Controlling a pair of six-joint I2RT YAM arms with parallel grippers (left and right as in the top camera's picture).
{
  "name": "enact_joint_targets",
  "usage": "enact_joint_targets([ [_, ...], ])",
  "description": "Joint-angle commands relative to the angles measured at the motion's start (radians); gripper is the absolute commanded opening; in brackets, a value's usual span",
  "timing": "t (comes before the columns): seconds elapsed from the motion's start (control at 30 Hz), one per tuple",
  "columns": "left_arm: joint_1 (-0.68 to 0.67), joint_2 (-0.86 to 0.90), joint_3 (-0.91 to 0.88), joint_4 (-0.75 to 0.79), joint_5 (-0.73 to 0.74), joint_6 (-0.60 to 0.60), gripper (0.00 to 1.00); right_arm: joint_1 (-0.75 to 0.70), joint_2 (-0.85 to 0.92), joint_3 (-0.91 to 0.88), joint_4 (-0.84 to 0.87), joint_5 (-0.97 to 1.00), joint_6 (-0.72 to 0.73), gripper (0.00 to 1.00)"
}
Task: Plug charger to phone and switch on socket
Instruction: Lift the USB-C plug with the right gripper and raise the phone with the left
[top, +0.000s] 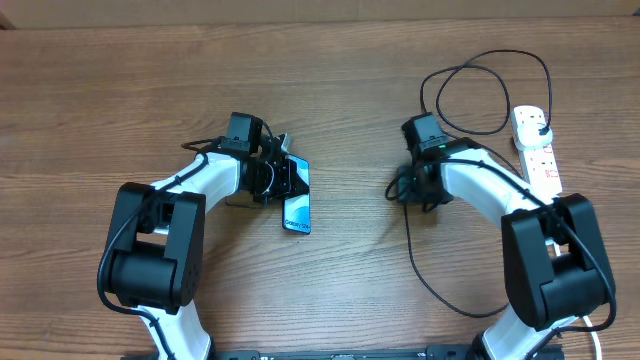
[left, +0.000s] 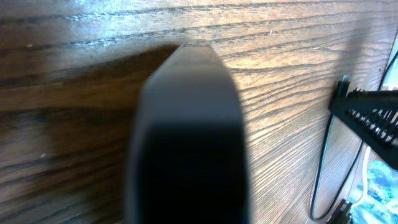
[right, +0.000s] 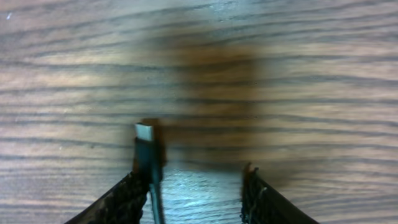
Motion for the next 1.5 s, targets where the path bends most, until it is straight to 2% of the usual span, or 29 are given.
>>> enact_joint_targets([
  [0.0, -0.008, -0.009, -0.016, 0.009, -0.055, 0.023, 0.04, -0.009, 0.009, -0.029, 0.008, -0.093, -0.057, 0.47],
  [0.3, -0.008, -0.009, -0.016, 0.008, -0.055, 0.02, 0.04, 0.068, 0.01, -0.03, 0.011, 0.065, -0.063, 0.47],
  [0.7, -0.008, -0.009, -0.016, 0.008, -0.055, 0.02, 0.04, 0.066, 0.01, -0.03, 0.025, 0.086, -0.064, 0.41],
  [0.9, -0.008, -0.009, -0.016, 0.006, -0.055, 0.02, 0.04, 0.065, 0.01, -0.03, 0.01, 0.08, -0.072, 0.32],
  [1.07, -0.008, -0.009, -0.016, 0.004, -0.047, 0.02, 0.04, 0.044, 0.01, -0.03, 0.035, 0.079, -0.072, 0.32],
  [1.27, -0.008, -0.009, -0.016, -0.003, -0.048, 0.021, 0.04, 0.037, 0.009, -0.031, 0.015, 0.037, -0.073, 0.25],
  [1.47, -0.007, -0.009, -0.016, -0.003, -0.047, 0.02, 0.04, 0.032, 0.01, -0.031, 0.019, 0.033, -0.076, 0.25],
])
